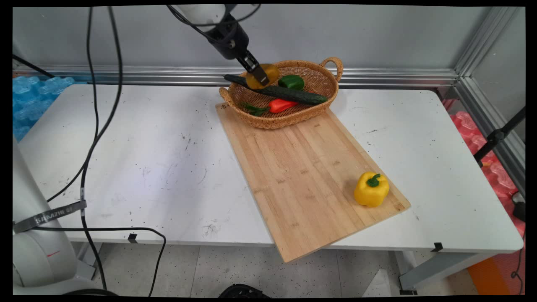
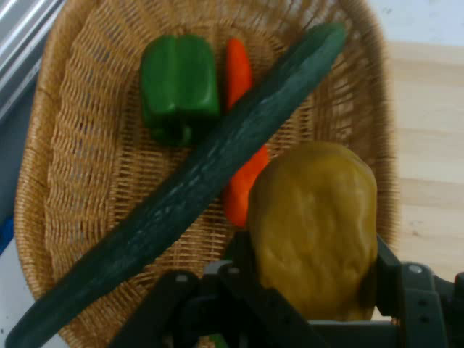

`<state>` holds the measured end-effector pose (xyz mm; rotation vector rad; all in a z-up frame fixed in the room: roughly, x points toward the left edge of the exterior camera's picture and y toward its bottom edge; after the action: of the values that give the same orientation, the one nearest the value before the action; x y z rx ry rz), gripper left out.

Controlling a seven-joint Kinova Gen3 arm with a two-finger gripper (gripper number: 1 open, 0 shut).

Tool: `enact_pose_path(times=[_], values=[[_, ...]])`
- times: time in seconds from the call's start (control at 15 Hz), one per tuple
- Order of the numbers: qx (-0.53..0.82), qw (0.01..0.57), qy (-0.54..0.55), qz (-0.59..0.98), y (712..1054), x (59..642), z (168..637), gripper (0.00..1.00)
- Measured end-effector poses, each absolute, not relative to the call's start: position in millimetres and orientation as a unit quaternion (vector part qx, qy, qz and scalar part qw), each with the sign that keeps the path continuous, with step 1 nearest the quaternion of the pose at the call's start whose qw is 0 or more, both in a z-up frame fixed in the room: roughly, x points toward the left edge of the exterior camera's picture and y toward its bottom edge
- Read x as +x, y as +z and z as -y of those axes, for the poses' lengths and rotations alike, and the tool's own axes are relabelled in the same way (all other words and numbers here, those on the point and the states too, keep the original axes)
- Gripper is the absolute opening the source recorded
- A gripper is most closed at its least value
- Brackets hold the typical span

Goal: Place the picked object in the vegetable basket

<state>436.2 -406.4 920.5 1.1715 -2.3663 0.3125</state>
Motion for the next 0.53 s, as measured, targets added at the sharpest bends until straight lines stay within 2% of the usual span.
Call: enact_pose_path(times=[0.53], values=[[0.422,0.194,0.086,0.881,851.8,414.3,437.2,0.00]])
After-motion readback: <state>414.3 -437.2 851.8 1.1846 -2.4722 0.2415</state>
